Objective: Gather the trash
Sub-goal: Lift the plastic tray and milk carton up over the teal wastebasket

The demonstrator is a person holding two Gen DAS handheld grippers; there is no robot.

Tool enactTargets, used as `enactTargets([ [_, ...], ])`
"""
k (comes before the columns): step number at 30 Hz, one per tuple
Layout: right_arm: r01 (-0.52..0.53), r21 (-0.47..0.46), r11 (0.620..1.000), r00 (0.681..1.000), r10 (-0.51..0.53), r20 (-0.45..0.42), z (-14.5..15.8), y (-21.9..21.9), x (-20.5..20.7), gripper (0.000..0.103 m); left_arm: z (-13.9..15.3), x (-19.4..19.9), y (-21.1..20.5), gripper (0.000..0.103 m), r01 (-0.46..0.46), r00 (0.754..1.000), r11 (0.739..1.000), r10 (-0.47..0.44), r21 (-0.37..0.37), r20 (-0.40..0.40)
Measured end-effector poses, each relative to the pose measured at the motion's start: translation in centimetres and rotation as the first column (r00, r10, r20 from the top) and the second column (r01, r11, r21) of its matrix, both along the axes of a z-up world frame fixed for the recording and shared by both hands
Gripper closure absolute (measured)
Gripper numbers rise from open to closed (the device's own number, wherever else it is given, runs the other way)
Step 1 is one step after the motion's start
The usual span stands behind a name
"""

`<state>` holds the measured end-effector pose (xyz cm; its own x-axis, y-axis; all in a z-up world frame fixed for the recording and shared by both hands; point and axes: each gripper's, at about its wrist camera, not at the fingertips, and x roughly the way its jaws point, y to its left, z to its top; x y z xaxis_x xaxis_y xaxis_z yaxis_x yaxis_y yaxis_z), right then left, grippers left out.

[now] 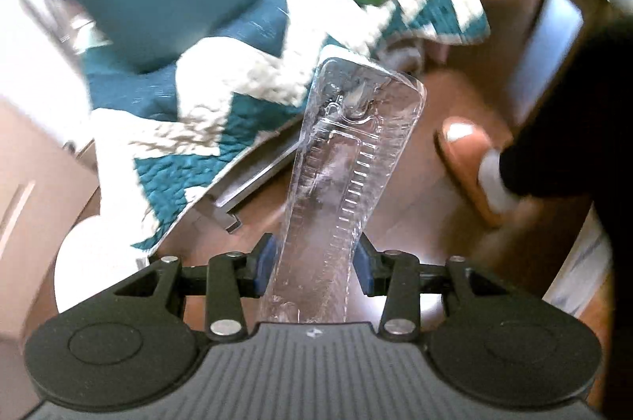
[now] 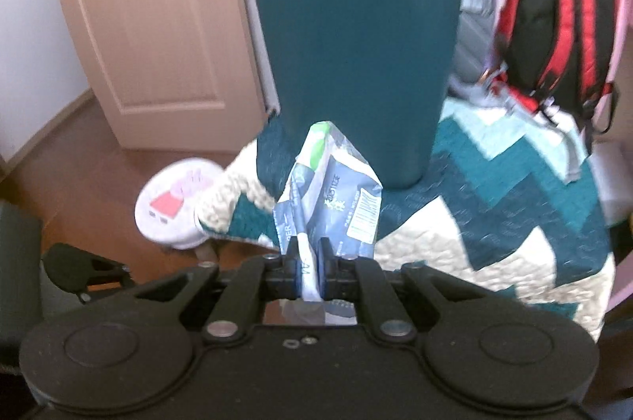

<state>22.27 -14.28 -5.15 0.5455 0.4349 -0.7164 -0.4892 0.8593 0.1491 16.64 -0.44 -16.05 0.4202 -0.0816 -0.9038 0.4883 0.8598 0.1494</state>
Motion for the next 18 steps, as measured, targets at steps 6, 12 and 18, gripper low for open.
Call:
enactTargets([
  [6,0.02,0.043,0.999,0.997,-0.024,0.076,4.0,-2.2,-1.6,0.096,6.3,-0.5,0.8,0.062,-0.15,0.984,0.984,0.159,-0.1,0.085],
  [12,0.011,0.086,0.996,0.987,-0.024,0.16,7.4,-2.8,-2.1,0.096,13.0,1.0,1.2,0.062,-0.235,0.94,0.953,0.273,-0.193,0.204],
  [18,0.01,0.113,0.994,0.97,-0.037,0.241,11.1,-3.1,-0.9,0.096,19.2,3.3,0.8,0.061,-0.255,0.884,0.928,0.338,-0.271,0.323],
])
